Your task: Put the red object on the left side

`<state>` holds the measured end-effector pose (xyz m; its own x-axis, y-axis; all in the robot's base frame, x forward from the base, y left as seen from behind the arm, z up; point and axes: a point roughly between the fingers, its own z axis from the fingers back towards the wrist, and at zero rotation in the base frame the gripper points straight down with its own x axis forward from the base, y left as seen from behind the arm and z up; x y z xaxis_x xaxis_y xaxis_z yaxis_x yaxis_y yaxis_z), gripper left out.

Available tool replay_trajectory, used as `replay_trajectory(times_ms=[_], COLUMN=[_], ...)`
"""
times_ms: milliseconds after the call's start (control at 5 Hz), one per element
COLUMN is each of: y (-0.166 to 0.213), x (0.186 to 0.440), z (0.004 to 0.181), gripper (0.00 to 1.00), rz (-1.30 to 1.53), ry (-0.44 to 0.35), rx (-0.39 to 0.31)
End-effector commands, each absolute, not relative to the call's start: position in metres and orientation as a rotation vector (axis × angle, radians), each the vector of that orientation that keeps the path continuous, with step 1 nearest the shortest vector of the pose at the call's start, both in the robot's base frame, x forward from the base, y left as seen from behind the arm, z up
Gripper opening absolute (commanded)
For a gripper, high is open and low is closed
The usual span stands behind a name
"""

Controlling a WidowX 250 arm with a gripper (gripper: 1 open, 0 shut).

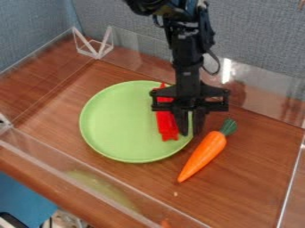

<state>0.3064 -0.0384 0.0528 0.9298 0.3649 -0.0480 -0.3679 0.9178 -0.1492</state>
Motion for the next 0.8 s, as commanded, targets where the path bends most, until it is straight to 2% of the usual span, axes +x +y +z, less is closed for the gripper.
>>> replay_trajectory(times_ms=[0, 200, 400, 600], y=[-0.032, -0.0342, -0.0342, -0.0343], x=[0.3198, 0.3218, 0.3239, 0.3246], z=[0.0655, 0.0615, 0.0605, 0.0584], gripper=[0.0, 1.0, 1.0, 0.0], rz=[0.401, 0.407, 0.415, 0.421], ry=[-0.036, -0.035, -0.038, -0.037], rx=[-0.175, -0.18, -0.187, -0.185])
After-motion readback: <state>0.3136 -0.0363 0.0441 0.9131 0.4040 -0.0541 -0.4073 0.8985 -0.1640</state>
